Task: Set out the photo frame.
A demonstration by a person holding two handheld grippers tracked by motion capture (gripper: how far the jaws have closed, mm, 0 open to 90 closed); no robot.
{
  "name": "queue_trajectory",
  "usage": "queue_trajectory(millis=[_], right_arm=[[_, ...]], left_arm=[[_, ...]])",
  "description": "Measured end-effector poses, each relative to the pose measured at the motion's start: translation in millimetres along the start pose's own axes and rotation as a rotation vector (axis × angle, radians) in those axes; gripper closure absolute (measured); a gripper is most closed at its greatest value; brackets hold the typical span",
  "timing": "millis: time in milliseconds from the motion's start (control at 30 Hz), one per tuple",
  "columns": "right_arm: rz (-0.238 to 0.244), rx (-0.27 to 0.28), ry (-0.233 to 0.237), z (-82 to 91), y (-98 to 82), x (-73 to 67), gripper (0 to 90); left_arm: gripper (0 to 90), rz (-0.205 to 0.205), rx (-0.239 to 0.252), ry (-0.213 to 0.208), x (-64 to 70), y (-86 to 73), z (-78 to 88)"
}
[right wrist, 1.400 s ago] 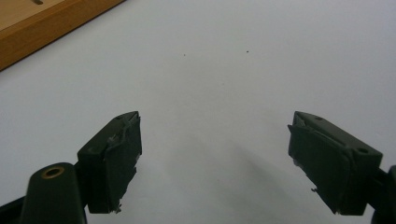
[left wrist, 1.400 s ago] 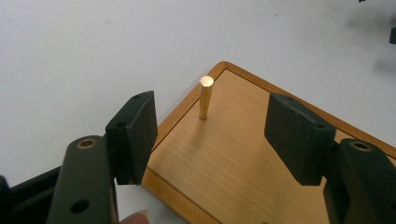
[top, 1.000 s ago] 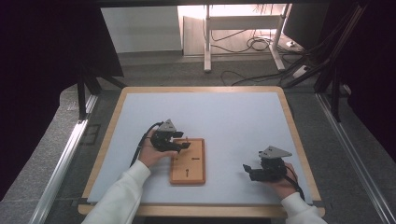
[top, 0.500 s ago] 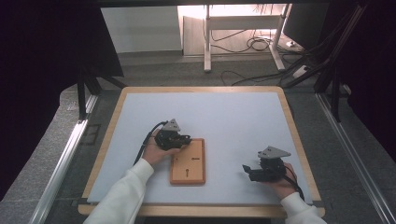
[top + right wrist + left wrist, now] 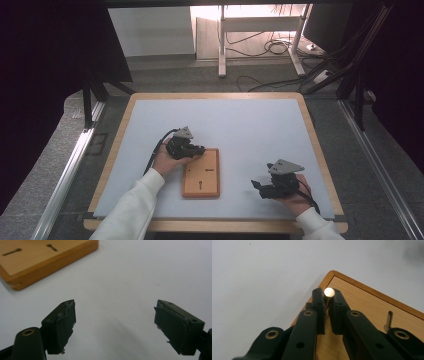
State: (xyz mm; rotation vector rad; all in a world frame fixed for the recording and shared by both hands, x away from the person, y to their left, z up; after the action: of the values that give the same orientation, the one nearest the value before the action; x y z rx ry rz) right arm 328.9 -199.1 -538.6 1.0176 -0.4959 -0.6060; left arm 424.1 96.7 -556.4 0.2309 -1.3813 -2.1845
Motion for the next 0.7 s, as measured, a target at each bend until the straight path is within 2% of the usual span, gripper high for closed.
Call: queue_trajectory(millis=[33,133,167,233,367,433,533,700], right_arm=[[0.014,0.009,0.024,-1.0,3.6,-6.8,18.1],[0.027,0.015,0.039,-2.0,6.9,-13.0,18.0],[0.037,0.018,0.051,-3.1,9.8,-18.8,18.1],[0.043,0.021,0.056,-4.0,11.0,-21.6,18.1],[0.101,0.013,0.082,-9.7,16.8,-36.5,17.7],[0.116,0.015,0.089,-12.8,19.3,-43.6,16.6],[0.149,0.009,0.103,-18.1,22.0,-53.6,15.1],[0.19,0.004,0.126,-26.9,27.3,-67.6,13.9]], left_arm=[[83.8,0.002,-0.003,-0.001,-0.1,0.1,0.1],[83.7,0.021,-0.003,-0.004,0.6,0.9,-0.6],[83.6,0.026,-0.008,-0.01,-0.3,1.1,-0.4],[83.4,0.029,-0.009,-0.014,-0.6,1.1,-0.3],[83.1,0.028,-0.025,-0.022,-2.0,1.9,-0.1],[82.7,0.055,-0.025,-0.035,-2.7,2.3,-0.5],[81.8,0.067,-0.03,-0.059,-5.9,1.5,0.2],[82.0,0.073,-0.038,-0.061,-6.1,2.6,-0.6]])
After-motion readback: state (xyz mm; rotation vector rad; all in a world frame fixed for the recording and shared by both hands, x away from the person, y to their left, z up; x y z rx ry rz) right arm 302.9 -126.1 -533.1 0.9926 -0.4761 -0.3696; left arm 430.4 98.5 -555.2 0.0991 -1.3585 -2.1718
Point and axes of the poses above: each handheld gripper's, and its own axes: z roughly backward along the jaws, y roughly out of its top, x roughly to its right, the point moved 5 cm from there along -z, roughly forward along the jaws, and after that the axes turned 12 degrees about x, right-handed, at the moved point
